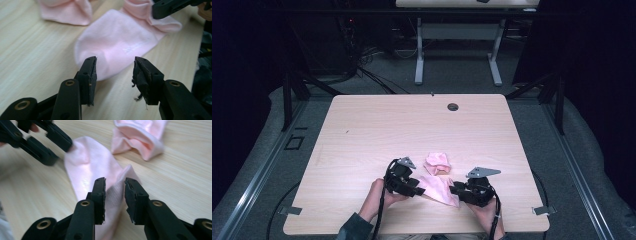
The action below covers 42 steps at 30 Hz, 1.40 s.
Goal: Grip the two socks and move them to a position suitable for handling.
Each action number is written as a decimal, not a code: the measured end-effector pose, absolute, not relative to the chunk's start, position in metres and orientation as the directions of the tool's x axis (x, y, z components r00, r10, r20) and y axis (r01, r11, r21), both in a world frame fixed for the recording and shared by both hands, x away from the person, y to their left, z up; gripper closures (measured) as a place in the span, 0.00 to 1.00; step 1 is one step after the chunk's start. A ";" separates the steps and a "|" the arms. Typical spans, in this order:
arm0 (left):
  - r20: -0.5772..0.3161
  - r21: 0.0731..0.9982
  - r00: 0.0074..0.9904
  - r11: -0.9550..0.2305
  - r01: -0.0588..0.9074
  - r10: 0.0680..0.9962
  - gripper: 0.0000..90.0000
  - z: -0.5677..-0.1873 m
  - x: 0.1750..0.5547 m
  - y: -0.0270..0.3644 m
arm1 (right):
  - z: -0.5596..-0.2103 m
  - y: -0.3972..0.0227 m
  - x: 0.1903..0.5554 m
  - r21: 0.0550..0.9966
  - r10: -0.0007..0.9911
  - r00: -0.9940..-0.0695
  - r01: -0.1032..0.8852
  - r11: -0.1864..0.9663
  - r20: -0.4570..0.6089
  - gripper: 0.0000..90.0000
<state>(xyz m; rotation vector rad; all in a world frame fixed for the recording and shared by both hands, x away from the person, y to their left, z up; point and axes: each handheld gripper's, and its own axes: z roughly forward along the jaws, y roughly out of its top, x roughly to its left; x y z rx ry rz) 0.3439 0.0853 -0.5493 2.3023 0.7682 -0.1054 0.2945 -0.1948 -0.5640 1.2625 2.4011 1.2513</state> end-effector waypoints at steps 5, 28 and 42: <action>-0.288 0.625 0.782 -0.509 0.591 0.553 0.44 -0.547 0.353 0.098 | -0.558 -0.207 0.296 0.736 0.759 -0.611 0.617 0.278 0.224 0.61; -0.280 0.583 0.786 -0.553 0.596 0.552 0.97 -0.567 0.365 0.080 | -0.574 -0.212 0.298 0.660 0.803 -0.576 0.663 0.353 0.150 0.78; -0.346 0.581 0.730 -0.476 0.660 0.589 0.98 -0.571 0.321 0.115 | -0.573 -0.198 0.288 0.649 0.737 -0.663 0.620 0.441 0.132 0.90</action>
